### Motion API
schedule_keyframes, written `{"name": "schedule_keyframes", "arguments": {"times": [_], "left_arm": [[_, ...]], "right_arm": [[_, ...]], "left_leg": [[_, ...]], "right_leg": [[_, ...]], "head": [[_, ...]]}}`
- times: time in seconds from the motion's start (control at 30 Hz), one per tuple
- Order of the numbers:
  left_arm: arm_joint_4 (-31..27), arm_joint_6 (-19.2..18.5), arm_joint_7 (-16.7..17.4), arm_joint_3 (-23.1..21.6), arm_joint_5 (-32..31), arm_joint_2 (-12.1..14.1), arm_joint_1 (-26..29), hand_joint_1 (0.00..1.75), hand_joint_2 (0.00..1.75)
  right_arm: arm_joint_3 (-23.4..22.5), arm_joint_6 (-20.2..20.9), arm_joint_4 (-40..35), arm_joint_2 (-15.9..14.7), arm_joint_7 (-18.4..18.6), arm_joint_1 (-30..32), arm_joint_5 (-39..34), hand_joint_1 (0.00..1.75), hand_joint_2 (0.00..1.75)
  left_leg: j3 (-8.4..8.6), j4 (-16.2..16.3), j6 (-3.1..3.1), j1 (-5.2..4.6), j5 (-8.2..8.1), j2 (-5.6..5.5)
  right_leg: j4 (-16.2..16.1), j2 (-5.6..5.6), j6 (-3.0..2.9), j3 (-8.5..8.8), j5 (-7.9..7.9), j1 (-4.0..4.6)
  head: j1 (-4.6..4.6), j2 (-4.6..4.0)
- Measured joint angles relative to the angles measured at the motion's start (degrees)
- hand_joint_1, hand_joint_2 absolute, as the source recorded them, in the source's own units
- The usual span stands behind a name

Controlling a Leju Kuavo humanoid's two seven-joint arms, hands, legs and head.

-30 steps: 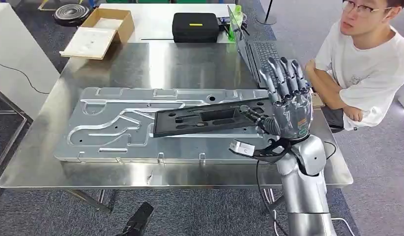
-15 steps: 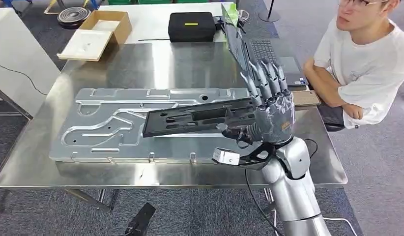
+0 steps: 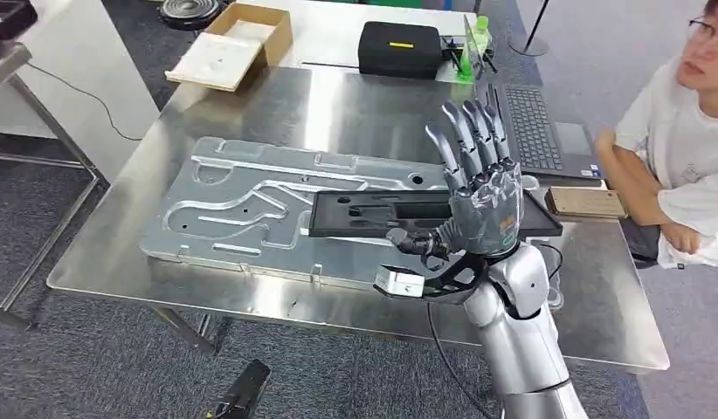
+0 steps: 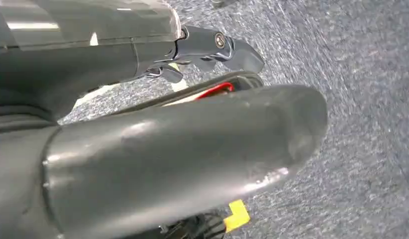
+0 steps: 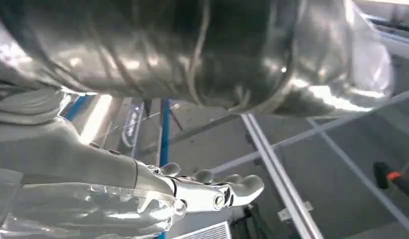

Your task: Take the parts from the cabinet and place them on the table.

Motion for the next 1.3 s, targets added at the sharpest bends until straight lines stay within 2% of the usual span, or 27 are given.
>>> {"name": "schedule_keyframes", "arguments": {"times": [0.03,0.07,0.13,0.17,0.2,0.3,0.33,0.4,0.47,0.5,0.53,0.57,0.63,0.67,0.7,0.73,0.83,0.87,0.9,0.93,1.0,1.07,1.13,1.17,1.2,1.23,1.3], "left_arm": [[0.0,0.0,0.0,0.0,0.0,0.0,0.1,0.00,0.00],[0.0,0.0,0.0,0.0,0.1,0.0,0.2,0.00,0.00],[0.0,0.0,0.0,0.0,0.2,0.0,0.2,0.00,0.00],[0.0,0.0,0.0,0.0,0.2,0.0,0.2,0.00,0.00],[0.0,0.0,0.0,0.0,0.2,0.0,0.1,0.00,0.00],[0.0,0.0,0.2,0.0,0.2,0.0,0.2,0.00,0.00],[0.0,0.0,0.4,0.0,0.2,0.2,0.3,0.00,0.00],[0.0,-0.1,0.9,0.0,-0.1,0.3,0.4,0.00,0.00],[0.0,-0.4,1.7,0.0,-0.5,0.4,0.3,0.00,0.00],[0.0,-0.6,2.4,0.0,-1.0,0.5,0.4,0.00,0.00],[0.0,-0.9,3.2,-0.1,-1.5,0.7,0.7,0.00,0.00],[0.0,-1.2,3.9,-0.2,-1.6,1.0,1.0,0.00,0.00],[0.0,-1.6,5.0,-0.3,-2.0,1.5,1.4,0.00,0.00],[0.0,-1.8,5.2,-0.3,-2.1,1.7,1.4,0.00,0.00],[0.0,-1.9,5.3,-0.4,-2.1,1.8,1.3,0.00,0.00],[0.0,-1.9,5.4,-0.4,-2.1,2.1,1.4,0.00,0.00],[0.0,-2.0,5.6,-0.5,-2.2,2.5,1.7,0.00,0.00],[0.0,-2.1,5.6,-0.5,-2.2,2.5,1.9,0.00,0.00],[0.0,-2.1,5.6,-0.5,-2.2,2.6,1.9,0.00,0.00],[0.0,-2.1,5.6,-0.6,-2.2,2.6,1.8,0.00,0.00],[0.0,-2.3,5.6,-0.7,-2.2,2.6,1.7,0.00,0.00],[0.0,-2.4,5.7,-0.8,-2.2,2.6,2.0,0.00,0.00],[0.0,-2.4,5.8,-0.9,-2.2,2.7,2.0,0.00,0.00],[0.0,-2.4,5.8,-0.9,-2.2,2.6,2.0,0.00,0.00],[0.0,-2.4,5.7,-0.9,-2.2,2.6,2.0,0.00,0.00],[0.0,-2.4,5.7,-0.9,-2.2,2.6,1.9,0.00,0.00],[0.0,-2.5,5.7,-0.9,-2.2,2.7,2.0,0.00,0.00]], "right_arm": [[0.0,0.0,0.0,-0.1,0.1,0.0,-0.1,0.00,0.00],[0.0,0.0,0.1,-0.2,0.2,0.0,-0.1,0.00,0.00],[0.0,0.0,0.0,-0.2,0.2,-0.1,-0.1,0.00,0.00],[0.0,0.0,0.0,-0.2,0.3,-0.3,-0.1,0.00,0.00],[0.0,0.0,0.0,-0.2,0.4,-0.4,-0.1,0.00,0.00],[0.0,0.0,0.0,-0.3,0.4,-0.5,-0.2,0.00,0.00],[0.0,0.0,-0.1,-0.3,0.4,-0.6,-0.2,0.00,0.00],[0.1,0.0,-0.1,-0.3,0.4,-0.9,-0.3,0.00,0.00],[0.1,0.0,-0.1,-0.4,0.4,-0.8,-0.3,0.00,0.00],[0.1,0.0,-0.1,-0.4,0.5,-0.8,-0.3,0.00,0.00],[0.2,0.0,0.0,-0.5,0.5,-0.8,-0.4,0.00,0.00],[0.2,0.0,0.2,-0.5,0.6,-0.8,-0.5,0.00,0.00],[0.3,0.0,0.2,-0.5,1.0,-0.8,-0.5,0.00,0.00],[0.3,0.0,0.2,-0.5,1.0,-0.9,-0.5,0.00,0.00],[0.3,0.0,0.2,-0.5,1.1,-0.9,-0.5,0.00,0.00],[0.3,0.0,0.2,-0.6,1.1,-0.9,-0.5,0.00,0.00],[0.3,0.0,0.2,-0.7,1.1,-1.0,-0.6,0.00,0.00],[0.3,0.0,0.2,-0.7,1.1,-1.1,-0.6,0.00,0.00],[0.3,0.0,0.2,-0.7,1.1,-1.1,-0.6,0.00,0.00],[0.3,0.0,0.2,-0.8,1.1,-1.1,-0.6,0.00,0.00],[0.3,0.0,0.3,-1.3,1.2,-0.8,-0.6,0.00,0.00],[0.3,0.0,0.4,-1.5,1.2,-0.7,-0.6,0.00,0.00],[0.3,0.0,0.4,-1.5,1.2,-0.8,-0.6,0.00,0.00],[0.3,0.0,0.4,-1.5,1.2,-0.9,-0.6,0.00,0.00],[0.3,0.0,0.4,-1.5,1.2,-1.0,-0.7,0.00,0.00],[0.3,0.0,0.3,-1.6,1.2,-1.0,-0.7,0.00,0.00],[0.3,0.0,0.4,-1.6,1.4,-1.0,-0.8,0.00,0.00]], "left_leg": [[0.00,0.0,-0.01,-0.01,0.00,-0.68],[0.01,0.1,-0.01,-0.01,0.00,-1.39],[0.13,0.2,-0.09,0.01,0.00,-2.89],[0.11,0.2,-0.19,0.09,-0.01,-3.47],[-0.31,0.5,-0.70,-0.18,-0.04,-3.97],[-0.58,0.0,-1.85,0.50,0.35,-5.71],[-0.92,0.0,-2.27,0.18,0.30,-5.85],[-1.74,2.8,-2.54,-0.02,-1.88,-0.56],[-5.94,11.7,-2.81,0.21,-6.30,0.69],[-7.94,15.7,-2.97,0.31,-7.63,0.75],[-8.68,17.1,-3.08,0.41,-7.49,0.83],[-8.08,15.8,-3.20,0.50,-6.16,1.01],[-3.43,6.9,-3.18,0.54,-1.39,2.49],[-0.90,2.3,-2.96,0.42,0.33,5.05],[-0.15,0.8,-2.57,-0.52,-0.75,7.57],[-0.43,0.6,-1.94,-0.25,-0.43,6.16],[-0.45,0.3,-1.19,-0.17,-0.21,3.92],[-0.19,0.0,-0.89,0.11,0.01,3.41],[-0.20,0.0,-0.72,0.15,0.09,2.83],[-0.25,0.0,-0.29,0.19,0.15,2.21],[-0.33,0.0,-0.18,0.16,0.21,0.53],[-0.30,0.1,-0.18,0.14,0.21,-0.94],[-0.18,0.2,-0.22,0.15,0.21,-2.58],[-0.14,0.3,-0.28,0.17,0.19,-3.32],[-0.37,0.3,-0.42,0.23,0.19,-3.85],[-0.81,0.6,-0.90,0.06,0.31,-4.45],[-1.09,0.2,-1.68,0.59,0.62,-5.64]], "right_leg": [[0.7,0.08,-0.01,-0.48,0.57,0.00],[-1.3,0.17,-0.14,0.29,2.33,0.00],[-10.0,1.12,-0.63,4.55,7.37,-0.01],[-14.7,3.36,-0.93,6.67,8.93,-0.07],[-16.0,5.24,-1.04,7.21,8.22,-0.25],[-16.0,3.38,-1.41,7.24,8.29,0.33],[-16.8,2.61,-1.97,7.72,8.68,-0.32],[-17.5,1.24,-2.50,8.22,8.90,-0.17],[-17.5,-0.41,-2.87,8.27,8.69,0.08],[-17.5,-1.29,-2.95,8.24,8.62,0.17],[-17.4,-1.98,-2.94,8.25,8.54,0.18],[-17.4,-2.67,-2.93,8.30,8.44,0.19],[-17.0,-3.93,-2.63,8.45,8.00,0.15],[-16.7,-4.44,-2.39,8.56,7.67,0.28],[-16.4,-4.95,-1.98,8.51,7.35,0.83],[-16.4,-5.47,-1.78,8.54,7.25,0.94],[-16.3,-7.39,-0.99,9.06,6.77,0.89],[-15.7,-5.61,-0.42,8.98,6.12,0.53],[-13.9,-2.49,-0.16,8.23,4.77,0.15],[-10.0,-0.73,-0.03,6.36,2.52,0.08],[-1.0,0.16,0.20,1.70,-1.00,0.05],[0.5,0.23,0.13,0.45,0.24,0.04],[-7.6,0.83,-0.22,3.93,5.68,-0.02],[-12.4,2.17,-0.45,6.14,8.09,-0.10],[-15.1,5.34,-0.83,7.38,7.93,-0.30],[-16.2,6.13,-0.76,7.52,8.02,-0.39],[-16.0,4.86,-0.96,7.51,7.99,0.06]], "head": [[0.00,0.00],[0.00,0.00],[0.00,0.00],[0.00,0.00],[-0.04,0.00],[0.00,0.00],[-0.04,0.00],[-0.31,0.00],[-0.28,0.00],[-0.28,0.00],[-0.28,0.00],[-0.28,0.00],[-0.31,0.00],[-0.28,0.00],[-0.33,0.00],[-0.15,0.00],[-0.26,0.00],[-0.22,0.00],[-0.26,0.00],[-0.20,0.00],[-0.22,0.00],[-0.22,0.00],[-0.22,0.00],[-0.22,0.00],[-0.22,0.00],[-0.26,0.00],[-0.24,0.00]]}}
